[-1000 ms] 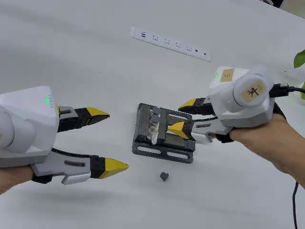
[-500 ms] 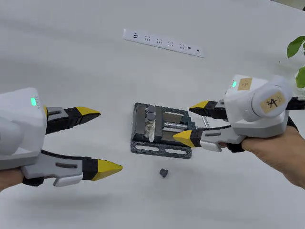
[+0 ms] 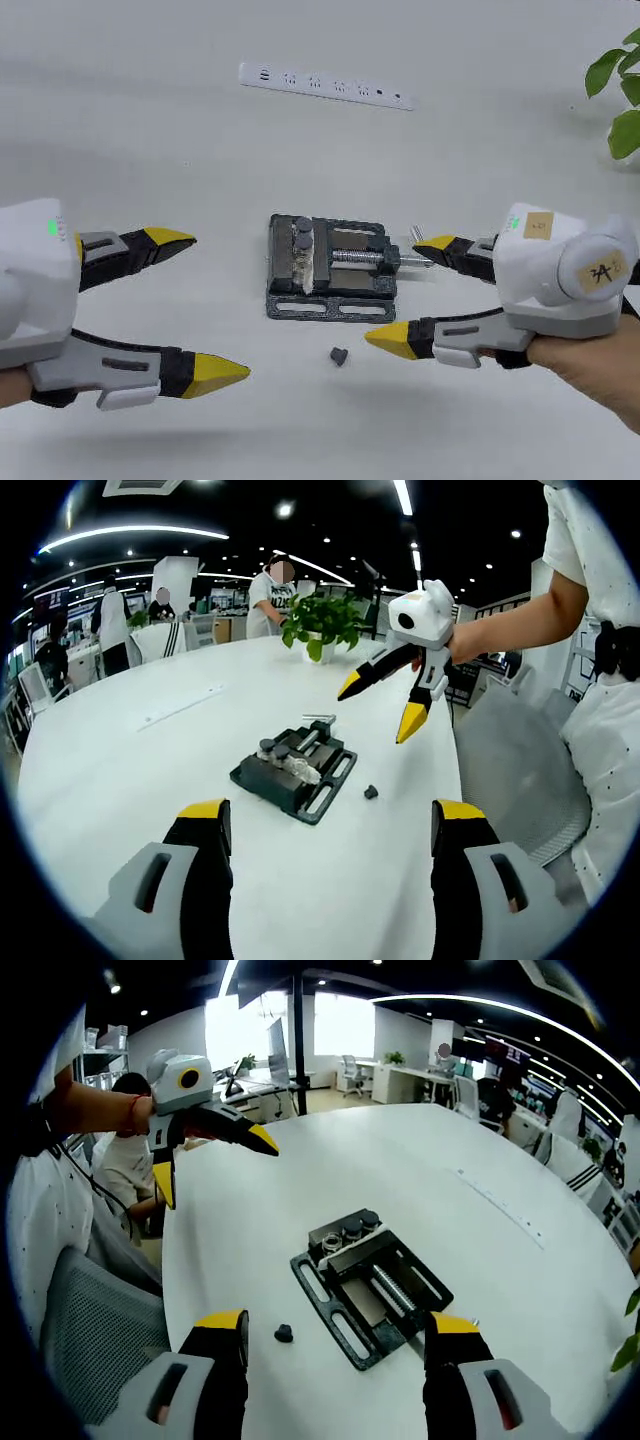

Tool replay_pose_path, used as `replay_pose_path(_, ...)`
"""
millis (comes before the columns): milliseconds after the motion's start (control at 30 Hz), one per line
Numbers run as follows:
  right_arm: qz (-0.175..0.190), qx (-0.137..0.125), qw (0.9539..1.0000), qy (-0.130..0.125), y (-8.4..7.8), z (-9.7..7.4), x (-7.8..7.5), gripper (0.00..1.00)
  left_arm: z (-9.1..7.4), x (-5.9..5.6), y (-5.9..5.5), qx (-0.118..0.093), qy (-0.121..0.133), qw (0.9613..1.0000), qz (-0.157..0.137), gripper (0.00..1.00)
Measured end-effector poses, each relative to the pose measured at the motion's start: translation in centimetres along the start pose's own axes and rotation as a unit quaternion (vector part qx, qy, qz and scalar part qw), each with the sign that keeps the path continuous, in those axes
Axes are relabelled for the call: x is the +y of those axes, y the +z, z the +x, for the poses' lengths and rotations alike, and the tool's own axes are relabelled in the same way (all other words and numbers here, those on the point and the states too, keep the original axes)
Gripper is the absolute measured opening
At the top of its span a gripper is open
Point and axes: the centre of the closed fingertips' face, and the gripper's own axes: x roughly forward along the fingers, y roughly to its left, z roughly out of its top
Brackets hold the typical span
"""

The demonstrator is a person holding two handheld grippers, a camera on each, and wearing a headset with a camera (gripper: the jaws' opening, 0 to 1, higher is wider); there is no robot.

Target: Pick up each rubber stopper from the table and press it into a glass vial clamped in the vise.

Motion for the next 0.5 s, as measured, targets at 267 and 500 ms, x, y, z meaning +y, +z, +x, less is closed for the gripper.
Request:
replay_pose_path(267,0.017,-0.021,0.9996,0.008,-1.5,0.2,1.8,0.79,0.2,-0.2,0.0,0.009,-0.008,0.9999,0.008,0.86)
replay_pose_path(500,0.023,-0.036,0.9989,0.02,-2.5,0.7,3.1,0.83,0.3,-0.3,0.0,0.019,-0.015,0.9996,0.014,0.88)
